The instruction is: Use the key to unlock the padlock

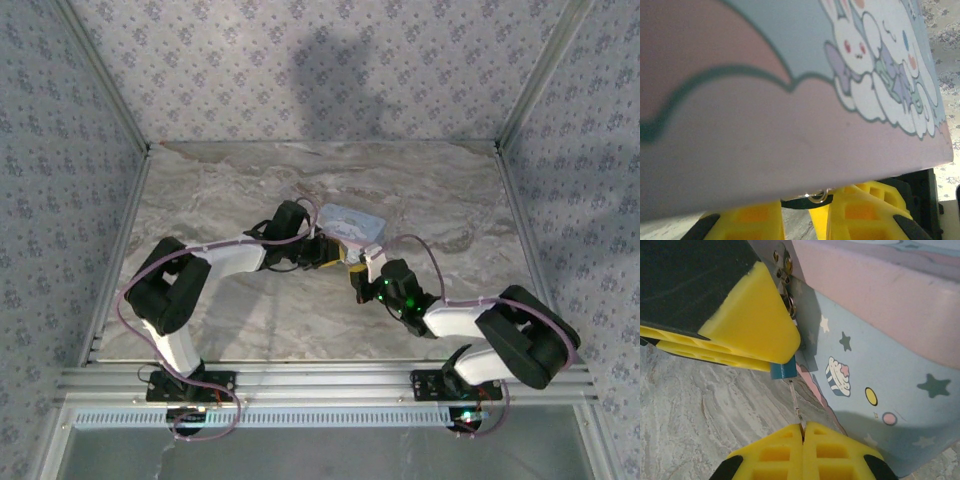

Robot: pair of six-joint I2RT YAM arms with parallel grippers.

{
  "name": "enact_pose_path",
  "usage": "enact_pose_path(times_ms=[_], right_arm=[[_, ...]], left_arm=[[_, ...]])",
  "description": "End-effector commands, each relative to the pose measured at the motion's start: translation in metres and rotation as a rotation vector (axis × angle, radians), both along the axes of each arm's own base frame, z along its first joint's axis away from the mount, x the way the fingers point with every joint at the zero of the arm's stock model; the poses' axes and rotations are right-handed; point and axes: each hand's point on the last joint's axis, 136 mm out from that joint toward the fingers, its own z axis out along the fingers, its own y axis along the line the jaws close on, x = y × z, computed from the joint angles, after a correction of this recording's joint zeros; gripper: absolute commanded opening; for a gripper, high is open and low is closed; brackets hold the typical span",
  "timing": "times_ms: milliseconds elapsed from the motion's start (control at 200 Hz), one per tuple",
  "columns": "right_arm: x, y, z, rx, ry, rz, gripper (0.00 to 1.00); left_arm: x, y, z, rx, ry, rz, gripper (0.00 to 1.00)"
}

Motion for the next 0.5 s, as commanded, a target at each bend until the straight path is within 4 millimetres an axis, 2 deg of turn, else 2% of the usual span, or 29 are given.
enact_pose_path(times_ms=[0,495], right_arm=[[0.0040,0.0054,0.0084,0.040,-0.015,0.007,0.00],[0.0095,0.0072,0.0162,0.073,-0.045,-0.007,0.00]], left_arm=[[-0.0006,-0.0115,0.0336,-0.081,-0.052,-0.030,0.16],[-0.0009,-0.0112,0.0338,-0.081,-0.051,-0.026,0.16]])
